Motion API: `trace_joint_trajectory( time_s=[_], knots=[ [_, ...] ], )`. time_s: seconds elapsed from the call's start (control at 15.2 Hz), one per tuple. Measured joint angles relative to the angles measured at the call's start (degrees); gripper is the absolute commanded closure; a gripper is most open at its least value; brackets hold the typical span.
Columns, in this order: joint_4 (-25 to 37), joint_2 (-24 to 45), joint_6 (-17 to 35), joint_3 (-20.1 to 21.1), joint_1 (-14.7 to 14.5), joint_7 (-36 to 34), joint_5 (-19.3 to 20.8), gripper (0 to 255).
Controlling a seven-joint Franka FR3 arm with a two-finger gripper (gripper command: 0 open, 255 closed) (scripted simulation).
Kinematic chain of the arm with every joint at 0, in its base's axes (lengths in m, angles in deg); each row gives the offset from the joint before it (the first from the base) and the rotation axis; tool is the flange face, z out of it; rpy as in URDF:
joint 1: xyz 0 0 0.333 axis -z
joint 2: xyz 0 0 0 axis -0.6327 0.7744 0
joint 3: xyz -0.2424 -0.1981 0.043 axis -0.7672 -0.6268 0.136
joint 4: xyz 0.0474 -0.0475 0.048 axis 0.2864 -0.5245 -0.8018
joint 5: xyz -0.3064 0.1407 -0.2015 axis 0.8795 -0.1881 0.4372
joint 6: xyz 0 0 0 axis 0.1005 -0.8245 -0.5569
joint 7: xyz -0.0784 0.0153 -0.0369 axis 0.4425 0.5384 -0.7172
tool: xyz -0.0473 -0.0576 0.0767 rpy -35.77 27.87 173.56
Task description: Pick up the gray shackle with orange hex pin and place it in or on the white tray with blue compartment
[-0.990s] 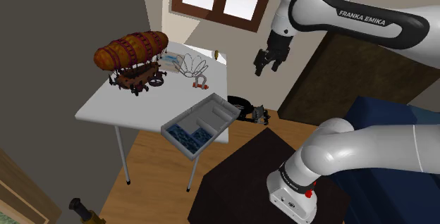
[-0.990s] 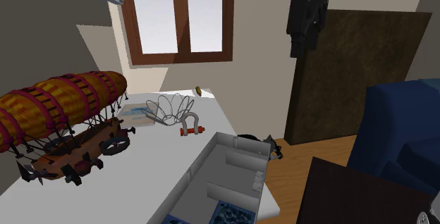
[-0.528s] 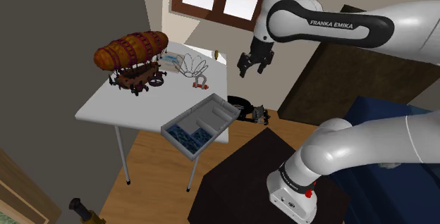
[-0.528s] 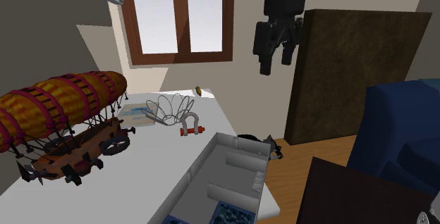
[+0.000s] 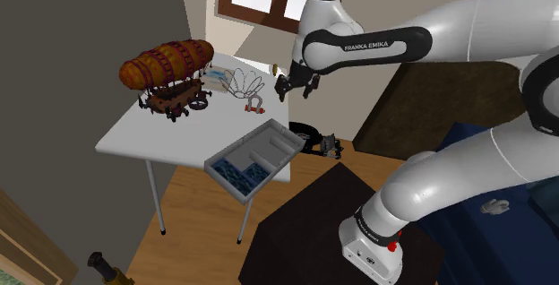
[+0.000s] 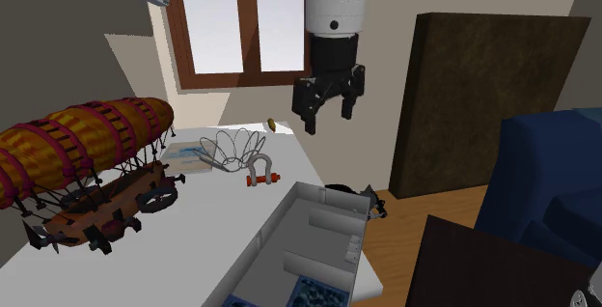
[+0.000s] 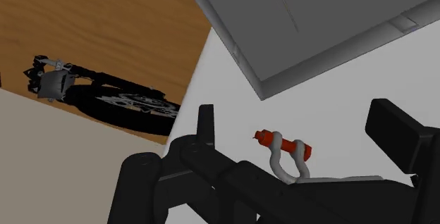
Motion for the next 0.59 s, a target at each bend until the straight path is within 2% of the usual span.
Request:
trace_joint_trajectory(
  time_s=[0.26, 0.59],
  knots=[
    [3.20, 8.60, 6.54, 1.85, 1.67, -7.04, 3.75, 0],
    [9.64, 19.69, 12.03, 3.11, 3.09, -16.88, 10.33, 0]
  ],
)
